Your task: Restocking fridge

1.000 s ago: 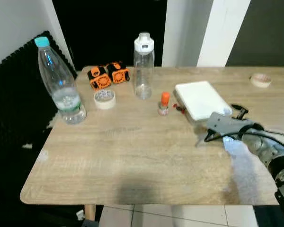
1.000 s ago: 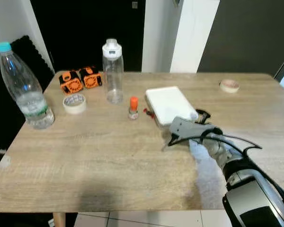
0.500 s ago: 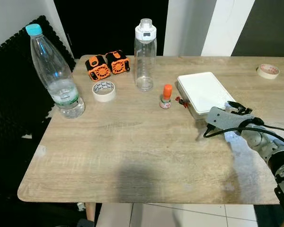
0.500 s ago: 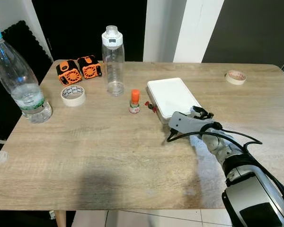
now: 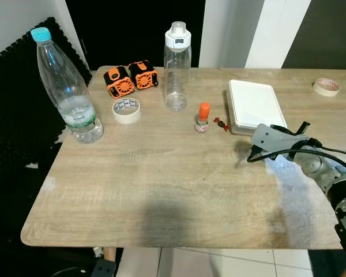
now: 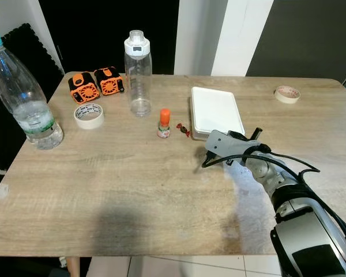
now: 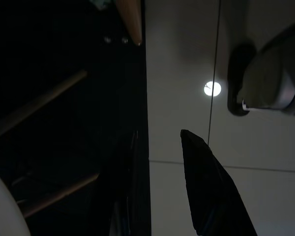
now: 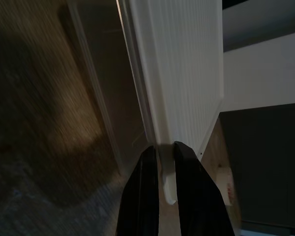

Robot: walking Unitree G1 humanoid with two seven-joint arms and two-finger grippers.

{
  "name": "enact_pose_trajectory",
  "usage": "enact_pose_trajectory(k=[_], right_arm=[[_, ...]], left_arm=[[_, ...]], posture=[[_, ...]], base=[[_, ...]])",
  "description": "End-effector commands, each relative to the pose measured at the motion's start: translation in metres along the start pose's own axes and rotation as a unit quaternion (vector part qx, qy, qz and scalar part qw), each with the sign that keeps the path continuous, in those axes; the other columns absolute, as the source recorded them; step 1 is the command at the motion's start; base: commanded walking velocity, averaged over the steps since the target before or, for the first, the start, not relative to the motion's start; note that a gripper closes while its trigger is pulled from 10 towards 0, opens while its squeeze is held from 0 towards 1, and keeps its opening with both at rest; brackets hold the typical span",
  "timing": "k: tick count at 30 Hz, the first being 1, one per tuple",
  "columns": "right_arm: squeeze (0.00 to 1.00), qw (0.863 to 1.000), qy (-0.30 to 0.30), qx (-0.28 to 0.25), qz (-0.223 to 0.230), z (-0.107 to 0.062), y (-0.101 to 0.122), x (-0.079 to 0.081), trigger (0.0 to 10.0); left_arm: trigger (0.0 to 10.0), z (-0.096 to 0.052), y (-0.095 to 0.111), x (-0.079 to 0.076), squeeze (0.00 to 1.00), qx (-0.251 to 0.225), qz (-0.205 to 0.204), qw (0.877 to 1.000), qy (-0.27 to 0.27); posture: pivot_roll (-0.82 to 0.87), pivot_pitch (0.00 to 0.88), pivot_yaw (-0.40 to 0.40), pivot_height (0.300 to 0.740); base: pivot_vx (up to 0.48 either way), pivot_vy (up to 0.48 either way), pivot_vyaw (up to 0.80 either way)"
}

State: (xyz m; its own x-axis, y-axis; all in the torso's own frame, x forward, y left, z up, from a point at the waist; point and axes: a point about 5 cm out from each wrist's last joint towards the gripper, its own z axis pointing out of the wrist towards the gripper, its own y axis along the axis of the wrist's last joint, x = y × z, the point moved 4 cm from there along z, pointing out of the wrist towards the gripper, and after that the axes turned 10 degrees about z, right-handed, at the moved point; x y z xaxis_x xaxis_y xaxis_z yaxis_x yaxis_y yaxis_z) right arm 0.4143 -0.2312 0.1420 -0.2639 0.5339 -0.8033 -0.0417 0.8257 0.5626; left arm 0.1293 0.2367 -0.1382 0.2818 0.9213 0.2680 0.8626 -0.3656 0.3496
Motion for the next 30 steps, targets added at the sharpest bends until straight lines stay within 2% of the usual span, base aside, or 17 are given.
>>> enact_pose_trajectory(k=[1, 5, 11, 13, 14, 15, 16, 17, 22, 23, 25, 27, 28, 30], right_arm=[[0.00, 0.999, -0.007, -0.028, 0.022, 0.001, 0.011, -0.010, 0.0], [0.00, 0.997, -0.031, -0.066, 0.039, -0.001, 0.025, -0.031, 0.0], [0.00, 0.994, -0.036, -0.101, 0.036, -0.005, 0.039, -0.047, 0.0], [0.00, 0.991, -0.061, -0.115, 0.027, -0.010, 0.046, -0.067, 0.0], [0.00, 0.991, -0.061, -0.115, 0.027, -0.010, 0.046, -0.067, 0.0], [0.00, 0.989, -0.078, -0.124, 0.024, -0.013, 0.050, -0.080, 0.0], [0.00, 0.989, -0.078, -0.124, 0.024, -0.013, 0.050, -0.080, 0.0], [0.00, 0.983, -0.104, -0.149, 0.016, -0.022, 0.062, -0.102, 0.0], [0.00, 0.978, -0.119, -0.171, 0.007, -0.029, 0.073, -0.116, 0.0], [0.00, 0.974, -0.129, -0.188, 0.005, -0.033, 0.081, -0.124, 0.0], [0.00, 0.974, -0.129, -0.188, 0.005, -0.033, 0.081, -0.124, 0.0], [0.00, 0.954, -0.140, -0.264, 0.014, -0.050, 0.118, -0.141, 0.0], [0.00, 0.942, -0.114, -0.314, 0.031, -0.060, 0.141, -0.138, 0.0], [0.00, 0.920, -0.049, -0.384, 0.055, -0.074, 0.174, -0.123, 0.0]], left_arm=[[10.0, 0.000, -0.004, -0.002, 0.00, 0.008, -0.006, 1.000, -0.002], [10.0, 0.001, 0.004, -0.001, 0.00, 0.002, -0.011, 1.000, 0.000], [10.0, 0.002, 0.006, 0.000, 0.00, 0.002, -0.014, 1.000, 0.003], [10.0, 0.002, 0.007, 0.003, 0.00, 0.002, -0.018, 1.000, 0.006], [10.0, 0.002, 0.007, 0.003, 0.00, 0.002, -0.018, 1.000, 0.006], [10.0, 0.002, 0.007, 0.004, 0.00, 0.003, -0.020, 1.000, 0.008], [10.0, 0.002, 0.007, 0.004, 0.00, 0.003, -0.020, 1.000, 0.008], [10.0, 0.002, 0.007, 0.006, 0.00, 0.005, -0.028, 1.000, 0.013], [10.0, 0.002, 0.008, 0.008, 0.00, 0.005, -0.034, 0.999, 0.016], [10.0, 0.002, 0.008, 0.010, 0.00, 0.005, -0.036, 0.999, 0.018], [10.0, 0.002, 0.008, 0.010, 0.00, 0.005, -0.036, 0.999, 0.018], [10.0, 0.002, 0.010, 0.012, 0.00, 0.003, -0.038, 0.999, 0.021], [10.0, 0.002, 0.011, 0.013, 0.00, 0.002, -0.039, 0.999, 0.022], [10.0, 0.003, 0.013, 0.014, 0.00, 0.001, -0.040, 0.999, 0.023]], posture=[[0.05, 0.042, -0.042, 0.740], [0.05, 0.015, -0.038, 0.740], [0.05, 0.000, -0.035, 0.740], [0.04, 0.000, -0.032, 0.740], [0.04, 0.000, -0.032, 0.740], [0.04, 0.000, -0.028, 0.740], [0.04, 0.000, -0.028, 0.740], [0.04, 0.000, -0.027, 0.740], [0.04, 0.000, -0.028, 0.740], [0.04, 0.000, -0.029, 0.740], [0.04, 0.000, -0.029, 0.740], [0.04, 0.000, -0.024, 0.740], [0.03, 0.000, -0.023, 0.740], [0.03, 0.000, -0.024, 0.740]], base=[[0.000, 0.000, 0.00], [0.000, 0.000, 0.00], [0.000, 0.000, 0.00], [0.000, 0.000, 0.00], [0.000, 0.000, 0.00], [0.000, 0.000, 0.00], [0.000, 0.000, 0.00], [0.000, 0.000, 0.00], [0.000, 0.000, 0.00], [0.000, 0.000, 0.00], [0.000, 0.000, 0.00], [0.000, 0.000, 0.00], [0.000, 0.000, 0.00], [0.000, 0.000, 0.00]])
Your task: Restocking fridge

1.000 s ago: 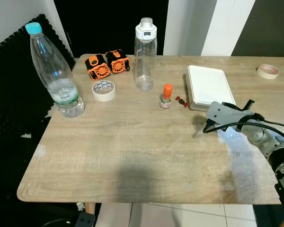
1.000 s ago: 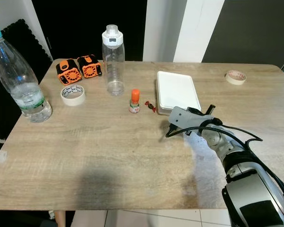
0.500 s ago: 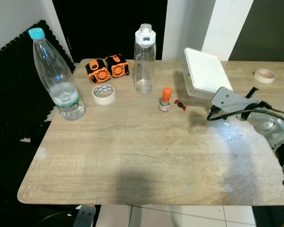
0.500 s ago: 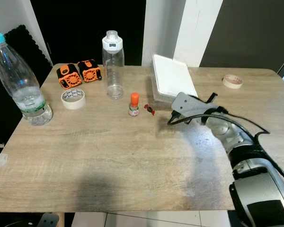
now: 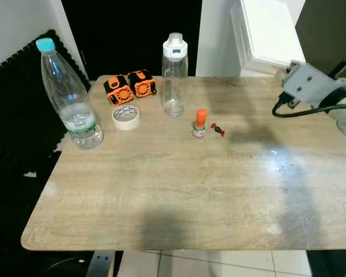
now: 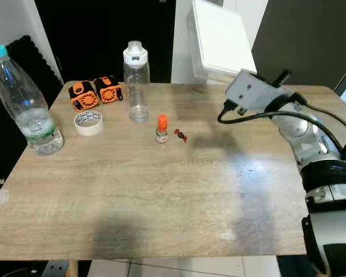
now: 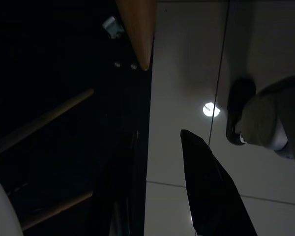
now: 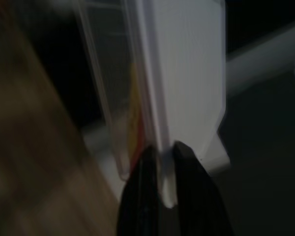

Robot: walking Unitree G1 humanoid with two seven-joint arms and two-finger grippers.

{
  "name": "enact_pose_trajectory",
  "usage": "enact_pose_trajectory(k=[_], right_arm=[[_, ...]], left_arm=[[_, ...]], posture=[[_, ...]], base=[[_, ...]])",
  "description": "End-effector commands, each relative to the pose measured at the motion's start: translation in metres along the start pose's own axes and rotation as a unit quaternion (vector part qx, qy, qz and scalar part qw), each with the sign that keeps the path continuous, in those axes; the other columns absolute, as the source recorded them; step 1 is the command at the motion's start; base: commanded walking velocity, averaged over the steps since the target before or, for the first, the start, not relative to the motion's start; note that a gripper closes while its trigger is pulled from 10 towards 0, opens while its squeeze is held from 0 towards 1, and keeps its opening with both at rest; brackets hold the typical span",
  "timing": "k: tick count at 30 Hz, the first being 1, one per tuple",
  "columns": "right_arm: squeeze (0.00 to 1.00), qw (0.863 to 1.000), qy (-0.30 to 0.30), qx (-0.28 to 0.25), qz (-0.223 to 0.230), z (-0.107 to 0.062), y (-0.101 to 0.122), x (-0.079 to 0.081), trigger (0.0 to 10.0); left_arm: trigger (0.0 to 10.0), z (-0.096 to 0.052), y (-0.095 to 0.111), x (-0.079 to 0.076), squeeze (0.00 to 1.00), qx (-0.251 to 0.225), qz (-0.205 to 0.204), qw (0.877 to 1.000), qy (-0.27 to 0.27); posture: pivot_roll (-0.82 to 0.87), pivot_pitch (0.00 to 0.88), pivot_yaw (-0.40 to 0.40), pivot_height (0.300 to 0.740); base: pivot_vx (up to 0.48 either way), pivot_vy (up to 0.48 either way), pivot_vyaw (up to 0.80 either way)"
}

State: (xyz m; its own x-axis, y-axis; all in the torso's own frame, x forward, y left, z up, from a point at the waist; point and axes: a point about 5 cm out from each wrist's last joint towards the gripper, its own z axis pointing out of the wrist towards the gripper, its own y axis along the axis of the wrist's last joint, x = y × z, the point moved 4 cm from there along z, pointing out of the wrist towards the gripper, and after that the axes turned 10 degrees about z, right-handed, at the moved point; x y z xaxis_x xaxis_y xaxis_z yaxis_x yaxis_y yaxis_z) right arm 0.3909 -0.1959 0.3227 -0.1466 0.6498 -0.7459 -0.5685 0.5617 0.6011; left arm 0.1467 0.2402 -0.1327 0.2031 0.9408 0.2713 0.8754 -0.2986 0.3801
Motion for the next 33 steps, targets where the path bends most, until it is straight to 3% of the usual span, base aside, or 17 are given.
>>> enact_pose_trajectory(k=[1, 5, 8, 10, 12, 13, 18, 21, 22, 24, 26, 29, 31, 33], right_arm=[[0.00, 0.995, 0.023, -0.095, 0.030, 0.005, 0.048, 0.000, 0.0], [0.00, 0.976, 0.131, -0.152, 0.081, 0.004, 0.084, 0.039, 0.0], [0.00, 0.974, 0.149, -0.152, 0.078, 0.004, 0.087, 0.046, 0.0], [0.00, 0.961, 0.209, -0.155, 0.096, -0.001, 0.093, 0.071, 0.0], [0.00, 0.955, 0.231, -0.156, 0.105, -0.003, 0.096, 0.080, 0.0], [0.00, 0.934, 0.305, -0.134, 0.125, -0.017, 0.092, 0.109, 0.0], [0.00, 0.919, 0.354, -0.102, 0.137, -0.030, 0.086, 0.125, 0.0], [0.00, 0.893, 0.423, -0.038, 0.149, -0.054, 0.069, 0.149, 0.0], [0.00, 0.893, 0.423, -0.038, 0.149, -0.054, 0.069, 0.149, 0.0], [0.00, 0.879, 0.452, 0.020, 0.150, -0.069, 0.052, 0.167, 0.0], [0.00, 0.879, 0.452, 0.020, 0.150, -0.069, 0.052, 0.167, 0.0], [0.00, 0.862, 0.477, 0.080, 0.151, -0.085, 0.035, 0.181, 0.0], [0.00, 0.859, 0.481, 0.089, 0.152, -0.087, 0.034, 0.183, 0.0], [0.00, 0.847, 0.493, 0.130, 0.153, -0.099, 0.023, 0.189, 0.0]], left_arm=[[10.0, 0.000, -0.002, 0.004, 0.00, 0.007, -0.003, 1.000, 0.006], [10.0, 0.000, 0.001, 0.004, 0.00, 0.004, -0.005, 1.000, 0.007], [10.0, 0.001, 0.002, 0.004, 0.00, 0.003, -0.006, 1.000, 0.006], [10.0, 0.001, 0.003, 0.003, 0.00, 0.003, -0.006, 1.000, 0.005], [10.0, 0.001, 0.003, 0.002, 0.00, 0.003, -0.006, 1.000, 0.005], [10.0, 0.001, 0.002, 0.001, 0.00, 0.004, -0.006, 1.000, 0.003], [10.0, 0.001, 0.001, 0.000, 0.00, 0.006, -0.006, 1.000, 0.003], [10.0, 0.000, -0.001, -0.001, 0.00, 0.008, -0.004, 1.000, 0.001], [10.0, 0.000, -0.001, -0.001, 0.00, 0.008, -0.004, 1.000, 0.001], [10.0, 0.000, -0.001, -0.001, 0.00, 0.008, -0.002, 1.000, 0.000], [10.0, 0.000, -0.001, -0.001, 0.00, 0.008, -0.002, 1.000, 0.000], [10.0, 0.000, 0.000, -0.001, 0.00, 0.007, -0.001, 1.000, 0.000], [10.0, 0.000, 0.000, -0.001, 0.00, 0.007, 0.000, 1.000, 0.000], [10.0, 0.000, 0.000, -0.001, 0.00, 0.007, 0.000, 1.000, -0.001]], posture=[[0.03, 0.000, -0.024, 0.740], [0.03, 0.000, -0.027, 0.740], [0.03, 0.000, -0.028, 0.740], [0.03, 0.000, -0.029, 0.740], [0.03, 0.000, -0.029, 0.740], [0.03, 0.000, -0.030, 0.740], [0.03, 0.000, -0.030, 0.740], [0.03, 0.000, -0.029, 0.740], [0.03, 0.000, -0.029, 0.740], [0.02, 0.000, -0.030, 0.740], [0.02, 0.000, -0.030, 0.740], [0.02, 0.000, -0.030, 0.740], [0.02, 0.000, -0.030, 0.740], [0.02, 0.000, -0.030, 0.740]], base=[[0.000, 0.000, 0.00], [0.000, 0.000, 0.00], [0.000, 0.000, 0.00], [0.000, 0.000, 0.00], [0.000, 0.000, 0.00], [0.000, 0.000, 0.00], [0.000, 0.000, 0.00], [0.000, 0.000, 0.00], [0.000, 0.000, 0.00], [0.000, 0.000, 0.00], [0.000, 0.000, 0.00], [0.000, 0.000, 0.00], [0.000, 0.000, 0.00], [0.000, 0.000, 0.00]])
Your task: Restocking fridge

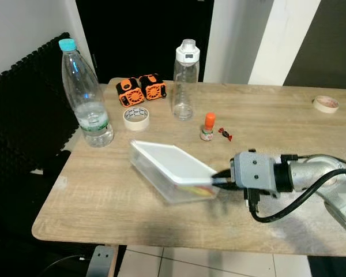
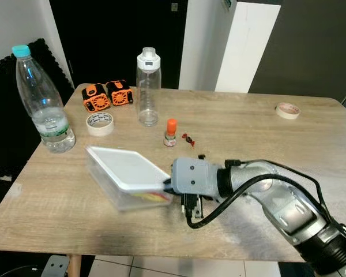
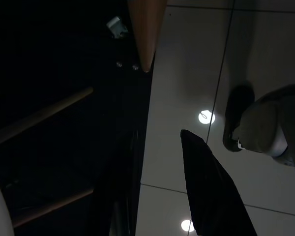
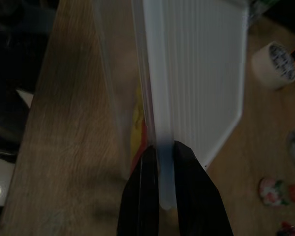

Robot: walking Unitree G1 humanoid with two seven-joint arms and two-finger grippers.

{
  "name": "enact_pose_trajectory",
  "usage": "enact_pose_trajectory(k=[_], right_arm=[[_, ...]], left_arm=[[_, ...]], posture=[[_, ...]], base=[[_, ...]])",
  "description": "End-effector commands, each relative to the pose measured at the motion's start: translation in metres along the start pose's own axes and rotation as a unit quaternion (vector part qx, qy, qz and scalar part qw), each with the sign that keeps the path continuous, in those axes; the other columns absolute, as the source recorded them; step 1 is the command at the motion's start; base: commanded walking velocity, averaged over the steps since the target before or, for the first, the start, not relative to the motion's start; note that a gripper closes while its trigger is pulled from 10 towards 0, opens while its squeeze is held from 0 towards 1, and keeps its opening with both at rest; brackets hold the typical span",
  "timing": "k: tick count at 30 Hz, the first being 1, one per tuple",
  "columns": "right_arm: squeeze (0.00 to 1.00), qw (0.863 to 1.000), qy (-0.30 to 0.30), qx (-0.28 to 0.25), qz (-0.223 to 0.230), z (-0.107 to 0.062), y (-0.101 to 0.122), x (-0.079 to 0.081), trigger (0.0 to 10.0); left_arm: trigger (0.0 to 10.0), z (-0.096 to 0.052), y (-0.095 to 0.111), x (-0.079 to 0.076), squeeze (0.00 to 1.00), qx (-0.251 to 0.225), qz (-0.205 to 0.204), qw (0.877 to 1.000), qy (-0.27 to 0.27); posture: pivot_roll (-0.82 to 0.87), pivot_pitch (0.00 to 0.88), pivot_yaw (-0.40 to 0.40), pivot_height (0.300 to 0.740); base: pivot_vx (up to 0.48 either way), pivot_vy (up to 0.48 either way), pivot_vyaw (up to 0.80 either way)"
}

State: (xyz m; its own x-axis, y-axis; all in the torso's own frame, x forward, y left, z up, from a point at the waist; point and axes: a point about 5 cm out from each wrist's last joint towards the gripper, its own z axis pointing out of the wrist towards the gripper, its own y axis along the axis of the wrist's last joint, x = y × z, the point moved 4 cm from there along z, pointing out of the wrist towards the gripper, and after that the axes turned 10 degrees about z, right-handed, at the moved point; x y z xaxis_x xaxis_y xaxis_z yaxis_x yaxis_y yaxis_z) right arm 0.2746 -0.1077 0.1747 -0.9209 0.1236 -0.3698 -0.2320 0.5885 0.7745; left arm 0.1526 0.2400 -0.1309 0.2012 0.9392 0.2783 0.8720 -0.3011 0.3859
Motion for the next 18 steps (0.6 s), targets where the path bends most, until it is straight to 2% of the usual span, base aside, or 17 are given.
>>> enact_pose_trajectory(k=[1, 3, 4, 7, 10, 14, 15, 16, 17, 18], right_arm=[[0.00, 0.999, 0.017, 0.043, 0.018, -0.001, -0.014, 0.011, 0.0], [0.00, 0.998, 0.021, 0.060, 0.028, -0.003, -0.020, 0.015, 0.0], [0.00, 0.994, 0.031, 0.097, 0.050, -0.009, -0.032, 0.023, 0.0], [0.00, 0.990, 0.036, 0.118, 0.062, -0.012, -0.038, 0.028, 0.0], [0.00, 0.979, 0.037, 0.174, 0.102, -0.027, -0.056, 0.039, 0.0], [0.00, 0.973, 0.032, 0.196, 0.120, -0.034, -0.062, 0.042, 0.0], [0.00, 0.972, 0.025, 0.202, 0.118, -0.037, -0.063, 0.041, 3.2], [0.00, 0.970, 0.019, 0.209, 0.121, -0.040, -0.065, 0.040, 4.9], [0.00, 0.969, 0.015, 0.213, 0.123, -0.042, -0.066, 0.039, 4.9], [0.00, 0.968, 0.007, 0.219, 0.123, -0.044, -0.067, 0.037, 9.1]], left_arm=[[10.0, -0.001, -0.006, -0.002, 0.00, 0.010, 0.000, 1.000, -0.005], [10.0, -0.001, -0.006, -0.003, 0.00, 0.010, 0.000, 1.000, -0.005], [10.0, -0.001, -0.006, -0.003, 0.00, 0.011, 0.001, 1.000, -0.006], [10.0, -0.001, -0.007, -0.004, 0.00, 0.012, 0.002, 1.000, -0.007], [10.0, -0.001, -0.008, -0.006, 0.00, 0.013, 0.005, 1.000, -0.010], [10.0, -0.001, -0.008, -0.006, 0.00, 0.013, 0.006, 1.000, -0.011], [10.0, -0.001, -0.008, -0.007, 0.00, 0.013, 0.007, 1.000, -0.012], [10.0, -0.001, -0.008, -0.007, 0.00, 0.013, 0.008, 1.000, -0.012], [10.0, -0.001, -0.008, -0.007, 0.00, 0.013, 0.008, 1.000, -0.013], [10.0, -0.001, -0.007, -0.008, 0.00, 0.012, 0.009, 1.000, -0.013]], posture=[[0.02, 0.000, -0.030, 0.740], [0.02, 0.000, -0.030, 0.740], [0.02, 0.000, -0.030, 0.740], [0.01, 0.000, -0.030, 0.740], [0.01, 0.000, -0.028, 0.740], [0.01, 0.000, -0.028, 0.740], [0.00, 0.000, -0.025, 0.740], [0.00, 0.000, -0.025, 0.740], [0.00, 0.000, -0.025, 0.740], [0.00, 0.000, -0.026, 0.740]], base=[[0.000, 0.000, 0.00], [0.000, 0.000, 0.00], [0.000, 0.000, 0.00], [0.000, 0.000, 0.00], [0.000, 0.000, 0.00], [0.000, 0.000, 0.00], [0.000, 0.000, 0.00], [0.000, 0.000, 0.00], [0.000, 0.000, 0.00], [0.000, 0.000, 0.00]])
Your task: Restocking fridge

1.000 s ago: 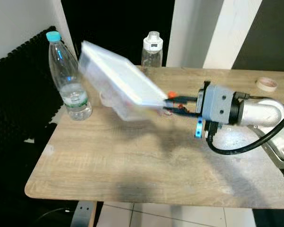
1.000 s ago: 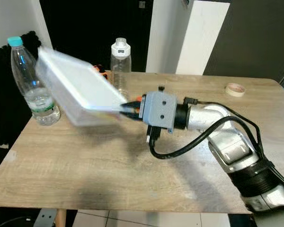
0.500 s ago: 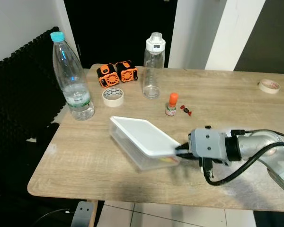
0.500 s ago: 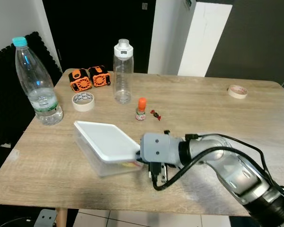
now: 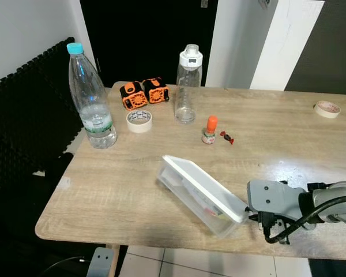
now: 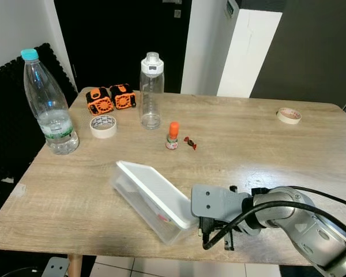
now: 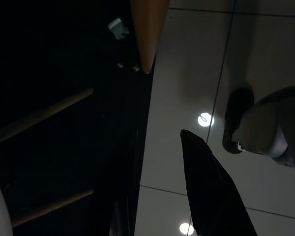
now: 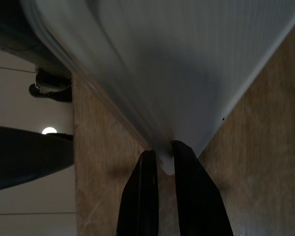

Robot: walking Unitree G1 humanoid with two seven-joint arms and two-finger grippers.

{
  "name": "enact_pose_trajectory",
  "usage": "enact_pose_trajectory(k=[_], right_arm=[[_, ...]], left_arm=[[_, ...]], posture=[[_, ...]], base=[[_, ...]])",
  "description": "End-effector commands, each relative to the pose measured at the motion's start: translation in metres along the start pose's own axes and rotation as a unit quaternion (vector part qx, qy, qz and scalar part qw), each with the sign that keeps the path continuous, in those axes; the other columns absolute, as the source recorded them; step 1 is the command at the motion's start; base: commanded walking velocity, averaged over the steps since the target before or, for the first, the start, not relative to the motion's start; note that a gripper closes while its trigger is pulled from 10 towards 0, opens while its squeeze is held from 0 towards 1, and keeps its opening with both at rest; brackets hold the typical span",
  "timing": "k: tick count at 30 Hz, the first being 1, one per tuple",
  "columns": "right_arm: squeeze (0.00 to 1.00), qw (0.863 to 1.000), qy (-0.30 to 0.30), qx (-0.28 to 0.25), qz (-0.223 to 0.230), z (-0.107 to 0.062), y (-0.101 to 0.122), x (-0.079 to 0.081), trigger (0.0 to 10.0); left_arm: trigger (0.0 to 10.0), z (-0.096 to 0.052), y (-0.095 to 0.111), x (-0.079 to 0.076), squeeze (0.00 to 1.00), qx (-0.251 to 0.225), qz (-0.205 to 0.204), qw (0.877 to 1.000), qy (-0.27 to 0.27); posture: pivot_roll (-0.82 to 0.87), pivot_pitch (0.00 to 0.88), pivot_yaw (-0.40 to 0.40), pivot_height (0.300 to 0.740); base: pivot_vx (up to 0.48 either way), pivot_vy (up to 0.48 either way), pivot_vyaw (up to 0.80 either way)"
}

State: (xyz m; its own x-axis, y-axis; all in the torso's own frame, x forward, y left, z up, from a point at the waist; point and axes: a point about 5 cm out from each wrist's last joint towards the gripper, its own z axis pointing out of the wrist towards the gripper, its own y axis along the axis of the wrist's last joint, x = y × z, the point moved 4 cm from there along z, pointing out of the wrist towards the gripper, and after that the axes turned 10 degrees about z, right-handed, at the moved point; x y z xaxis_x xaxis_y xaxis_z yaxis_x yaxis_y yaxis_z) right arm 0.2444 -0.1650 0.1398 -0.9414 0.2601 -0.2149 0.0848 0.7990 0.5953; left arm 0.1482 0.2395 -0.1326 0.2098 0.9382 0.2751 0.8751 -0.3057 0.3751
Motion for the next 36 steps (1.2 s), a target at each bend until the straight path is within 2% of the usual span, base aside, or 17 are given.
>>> enact_pose_trajectory(k=[1, 6, 9, 14, 15, 16, 17, 19, 20, 21, 23, 24, 25, 29, 30, 33, 36], right_arm=[[0.00, 0.999, -0.008, 0.045, 0.022, -0.003, -0.017, -0.002, 10.0], [0.00, 0.997, -0.021, 0.067, 0.030, -0.009, -0.024, -0.006, 10.0], [0.00, 0.993, -0.056, 0.100, 0.039, -0.023, -0.035, -0.018, 10.0], [0.00, 0.987, -0.091, 0.129, 0.043, -0.033, -0.046, -0.029, 10.0], [0.62, 0.987, -0.092, 0.123, 0.047, -0.034, -0.045, -0.030, 10.0], [0.62, 0.987, -0.092, 0.123, 0.047, -0.034, -0.045, -0.030, 10.0], [0.89, 0.990, -0.085, 0.101, 0.050, -0.034, -0.039, -0.028, 10.0], [0.89, 0.991, -0.081, 0.094, 0.050, -0.034, -0.036, -0.027, 10.0], [1.00, 0.993, -0.080, 0.078, 0.047, -0.034, -0.029, -0.027, 10.0], [1.00, 0.994, -0.080, 0.068, 0.045, -0.034, -0.025, -0.027, 10.0], [0.86, 0.996, -0.079, 0.032, 0.036, -0.034, -0.013, -0.028, 10.0], [0.49, 0.996, -0.078, 0.018, 0.033, -0.035, -0.008, -0.028, 10.0], [0.49, 0.997, -0.079, -0.001, 0.027, -0.035, -0.002, -0.028, 10.0], [0.49, 0.997, -0.079, -0.001, 0.027, -0.035, -0.002, -0.028, 10.0], [0.00, 0.996, -0.079, -0.027, 0.022, -0.036, 0.006, -0.028, 10.0], [0.00, 0.994, -0.065, -0.091, 0.009, -0.025, 0.025, -0.025, 10.0], [0.00, 0.992, -0.054, -0.113, 0.010, -0.011, 0.030, -0.022, 10.0]], left_arm=[[10.0, 0.000, -0.003, -0.006, 0.00, 0.007, 0.005, 1.000, -0.010], [10.0, 0.000, -0.002, -0.007, 0.00, 0.007, 0.005, 1.000, -0.010], [10.0, 0.000, -0.004, -0.008, 0.00, 0.008, 0.005, 1.000, -0.012], [10.0, 0.000, -0.005, -0.010, 0.00, 0.010, 0.006, 1.000, -0.013], [10.0, 0.000, -0.005, -0.010, 0.00, 0.010, 0.005, 1.000, -0.014], [10.0, 0.000, -0.005, -0.010, 0.00, 0.010, 0.005, 1.000, -0.014], [10.0, -0.001, -0.006, -0.011, 0.00, 0.010, 0.004, 1.000, -0.015], [10.0, -0.001, -0.006, -0.011, 0.00, 0.010, 0.004, 1.000, -0.015], [10.0, -0.001, -0.006, -0.012, 0.00, 0.010, 0.004, 1.000, -0.016], [10.0, -0.001, -0.006, -0.012, 0.00, 0.010, 0.004, 1.000, -0.016], [10.0, -0.001, -0.006, -0.012, 0.00, 0.010, 0.005, 1.000, -0.016], [10.0, -0.001, -0.006, -0.012, 0.00, 0.010, 0.006, 1.000, -0.016], [10.0, 0.000, -0.006, -0.011, 0.00, 0.011, 0.006, 1.000, -0.016], [10.0, 0.000, -0.006, -0.011, 0.00, 0.011, 0.006, 1.000, -0.016], [10.0, 0.000, -0.005, -0.011, 0.00, 0.010, 0.005, 1.000, -0.016], [10.0, 0.000, -0.005, -0.010, 0.00, 0.010, 0.000, 1.000, -0.014], [10.0, -0.001, -0.008, -0.011, 0.00, 0.020, -0.005, 1.000, -0.013]], posture=[[0.00, 0.000, -0.027, 0.740], [0.00, 0.000, -0.029, 0.740], [0.00, 0.000, -0.030, 0.740], [0.00, 0.000, -0.041, 0.740], [0.00, 0.000, -0.041, 0.740], [0.00, 0.000, -0.041, 0.740], [0.00, 0.000, -0.042, 0.740], [0.00, 0.000, -0.042, 0.740], [0.00, 0.000, -0.042, 0.740], [0.00, 0.000, -0.042, 0.740], [0.00, 0.000, -0.042, 0.740], [0.00, 0.000, -0.042, 0.740], [0.00, 0.000, -0.036, 0.740], [0.00, 0.000, -0.036, 0.740], [0.00, 0.000, -0.034, 0.740], [0.00, 0.000, -0.031, 0.740], [0.00, 0.000, -0.031, 0.740]], base=[[0.000, 0.000, 0.00], [0.000, 0.000, 0.00], [0.000, 0.000, 0.00], [0.000, 0.000, 0.00], [0.000, 0.000, 0.00], [0.000, 0.000, 0.00], [0.000, 0.000, 0.00], [0.000, 0.000, 0.00], [0.000, 0.000, 0.00], [0.000, 0.000, 0.00], [0.000, 0.000, 0.00], [0.000, 0.000, 0.00], [0.000, 0.000, 0.00], [0.000, 0.000, 0.00], [0.000, 0.000, 0.00], [0.000, 0.000, 0.00], [0.000, 0.000, 0.00]])
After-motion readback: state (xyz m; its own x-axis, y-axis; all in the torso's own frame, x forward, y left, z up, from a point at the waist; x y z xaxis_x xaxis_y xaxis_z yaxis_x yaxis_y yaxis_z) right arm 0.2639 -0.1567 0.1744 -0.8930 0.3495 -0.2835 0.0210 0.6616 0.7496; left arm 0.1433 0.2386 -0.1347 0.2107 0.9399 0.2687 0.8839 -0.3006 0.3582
